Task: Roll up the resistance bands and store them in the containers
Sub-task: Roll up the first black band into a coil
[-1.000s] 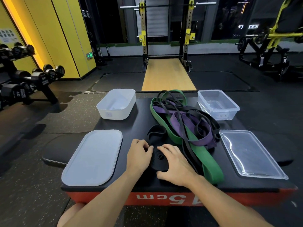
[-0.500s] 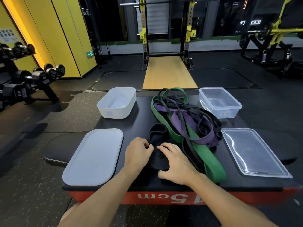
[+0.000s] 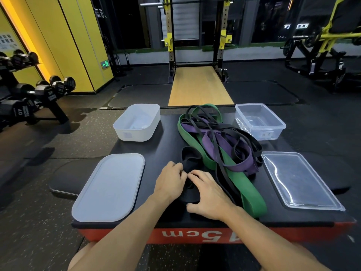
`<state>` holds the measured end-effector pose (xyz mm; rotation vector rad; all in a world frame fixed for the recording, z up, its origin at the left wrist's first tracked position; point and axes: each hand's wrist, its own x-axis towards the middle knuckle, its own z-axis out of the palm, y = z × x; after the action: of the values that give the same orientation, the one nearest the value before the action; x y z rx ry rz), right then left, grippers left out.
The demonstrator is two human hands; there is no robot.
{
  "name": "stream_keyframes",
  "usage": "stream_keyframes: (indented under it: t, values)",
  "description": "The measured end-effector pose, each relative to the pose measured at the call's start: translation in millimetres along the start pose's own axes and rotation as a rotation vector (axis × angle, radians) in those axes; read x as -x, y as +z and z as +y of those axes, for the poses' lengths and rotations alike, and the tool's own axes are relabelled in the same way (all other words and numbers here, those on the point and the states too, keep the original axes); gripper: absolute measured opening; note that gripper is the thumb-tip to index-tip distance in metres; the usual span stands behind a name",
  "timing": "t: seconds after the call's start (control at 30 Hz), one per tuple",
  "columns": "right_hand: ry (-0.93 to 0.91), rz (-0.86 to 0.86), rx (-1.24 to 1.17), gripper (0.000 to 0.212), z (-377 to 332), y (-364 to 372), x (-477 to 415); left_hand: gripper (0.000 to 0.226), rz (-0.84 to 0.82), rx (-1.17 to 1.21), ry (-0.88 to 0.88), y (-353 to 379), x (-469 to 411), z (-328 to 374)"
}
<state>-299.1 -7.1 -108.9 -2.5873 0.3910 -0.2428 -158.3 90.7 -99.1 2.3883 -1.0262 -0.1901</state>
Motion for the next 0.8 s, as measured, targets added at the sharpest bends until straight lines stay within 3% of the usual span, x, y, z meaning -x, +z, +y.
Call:
stream_keyframes:
  t: [0.17,0.4,0.63,0.8]
  values:
    - [0.007,-0.008,-0.026,0.097,0,1,0,0.017,-0.002,0.156,0.006,1,-7,-10]
    - [-0.004,-0.015,-0.076,0.092,5,-1,1,0.033,0.115,0.564,-0.253,0,-6,-11]
    - [-0.015,-0.006,-0.053,0.092,6,1,0,0.009,0.059,0.418,-0.009,-4,7,-30]
    - [-0.020,0.012,0.033,0.094,4,5,0,0.018,0.038,0.423,0.050,-2,15,-40]
